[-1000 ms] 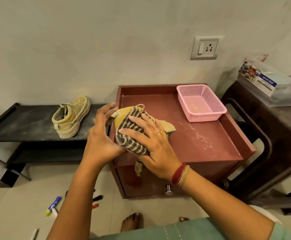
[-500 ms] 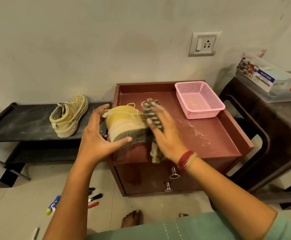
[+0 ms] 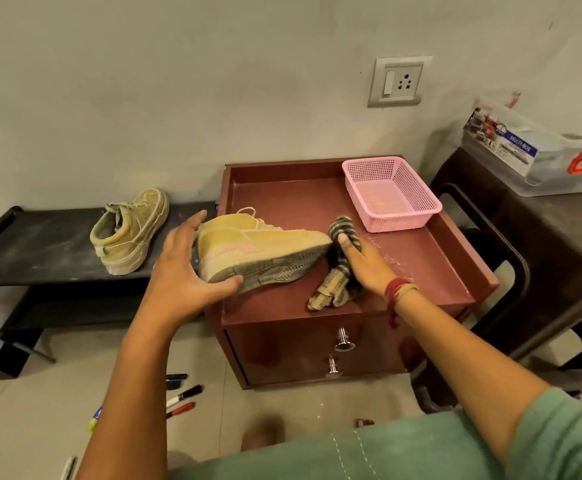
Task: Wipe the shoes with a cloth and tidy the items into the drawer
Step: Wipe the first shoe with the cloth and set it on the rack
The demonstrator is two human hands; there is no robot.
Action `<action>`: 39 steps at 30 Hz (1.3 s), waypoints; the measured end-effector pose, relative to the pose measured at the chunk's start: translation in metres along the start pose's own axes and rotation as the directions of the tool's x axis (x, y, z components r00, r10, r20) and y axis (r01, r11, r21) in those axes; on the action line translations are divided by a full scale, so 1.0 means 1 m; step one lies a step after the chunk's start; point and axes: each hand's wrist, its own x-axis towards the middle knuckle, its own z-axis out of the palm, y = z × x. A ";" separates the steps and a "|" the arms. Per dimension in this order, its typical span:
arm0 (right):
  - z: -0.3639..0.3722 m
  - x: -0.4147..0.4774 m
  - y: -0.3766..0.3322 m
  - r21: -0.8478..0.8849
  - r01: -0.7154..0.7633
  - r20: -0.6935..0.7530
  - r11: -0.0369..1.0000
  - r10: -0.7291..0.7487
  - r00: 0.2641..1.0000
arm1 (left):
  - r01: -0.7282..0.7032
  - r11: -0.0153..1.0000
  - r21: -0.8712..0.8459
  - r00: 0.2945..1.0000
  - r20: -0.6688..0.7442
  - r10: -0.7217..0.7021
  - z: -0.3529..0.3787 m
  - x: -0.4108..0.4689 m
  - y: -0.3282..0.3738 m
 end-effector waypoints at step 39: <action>0.017 -0.013 0.024 -0.280 0.587 0.126 0.759 -0.577 0.807 | -0.221 0.877 0.427 0.968 -0.011 0.249 0.022 0.006 0.007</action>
